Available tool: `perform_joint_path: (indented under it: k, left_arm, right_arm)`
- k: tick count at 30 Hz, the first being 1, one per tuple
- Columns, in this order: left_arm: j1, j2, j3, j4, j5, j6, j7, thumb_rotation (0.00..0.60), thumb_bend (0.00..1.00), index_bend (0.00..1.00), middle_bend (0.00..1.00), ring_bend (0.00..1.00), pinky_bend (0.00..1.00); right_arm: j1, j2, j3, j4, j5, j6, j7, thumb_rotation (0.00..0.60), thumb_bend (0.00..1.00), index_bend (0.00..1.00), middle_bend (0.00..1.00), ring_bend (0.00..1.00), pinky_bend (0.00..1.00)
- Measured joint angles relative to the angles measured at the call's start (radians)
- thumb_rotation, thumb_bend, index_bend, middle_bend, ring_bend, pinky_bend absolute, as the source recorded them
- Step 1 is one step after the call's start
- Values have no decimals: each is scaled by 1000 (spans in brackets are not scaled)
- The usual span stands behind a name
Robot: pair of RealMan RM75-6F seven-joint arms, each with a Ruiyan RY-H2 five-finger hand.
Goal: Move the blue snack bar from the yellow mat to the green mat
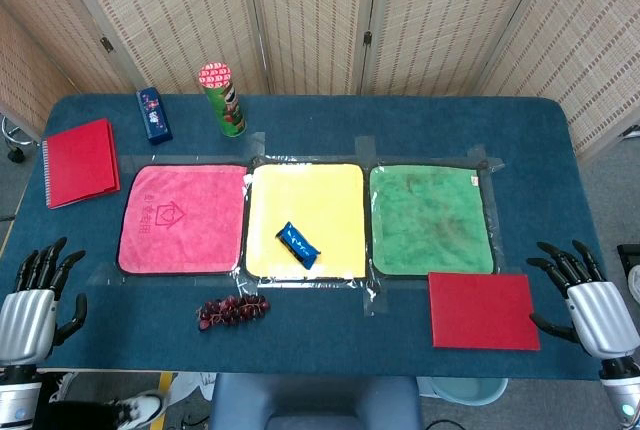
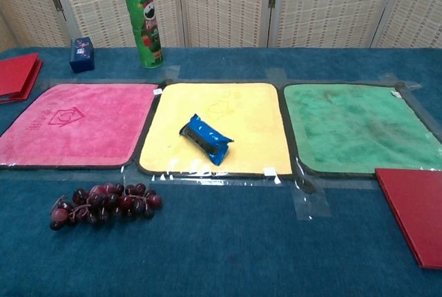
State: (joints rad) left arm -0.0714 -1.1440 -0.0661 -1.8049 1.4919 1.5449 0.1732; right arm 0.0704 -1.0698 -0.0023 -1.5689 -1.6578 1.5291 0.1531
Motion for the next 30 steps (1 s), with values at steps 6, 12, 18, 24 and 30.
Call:
perform_joint_path:
  k: [6,12,18,24,30]
  left_arm:
    - [1,-1,2,3,-1,-2,-2,600,590,191,64,81,7]
    - [1,-1,3,0,1,-2,-2,600,591,191,69,81,7]
    - [-5,0,1,1,3,-9,-5,600,590,191,70,81,7]
    - [-7,-2,0,8,-2,-14,-14,600,590,191,69,81,7]
    - [-6,-4,6,13,5,-14,-18,600,591,191,69,81,7]
  right_arm:
    - [2,0,-3,-3,-5,-1,-5,600,125,234,148,172,4]
    - [5,-3,-8,0,-15,-4,0,600,125,234,148,172,4]
    - [33,-1,-13,-17,-38,-38,-15,600,125,234,148,172,4]
    - [99,9,-6,-48,-72,-112,-49,600,125,226,148,172,4]
    - [227,20,14,-91,-108,-261,-70,600,124,213,148,173,4]
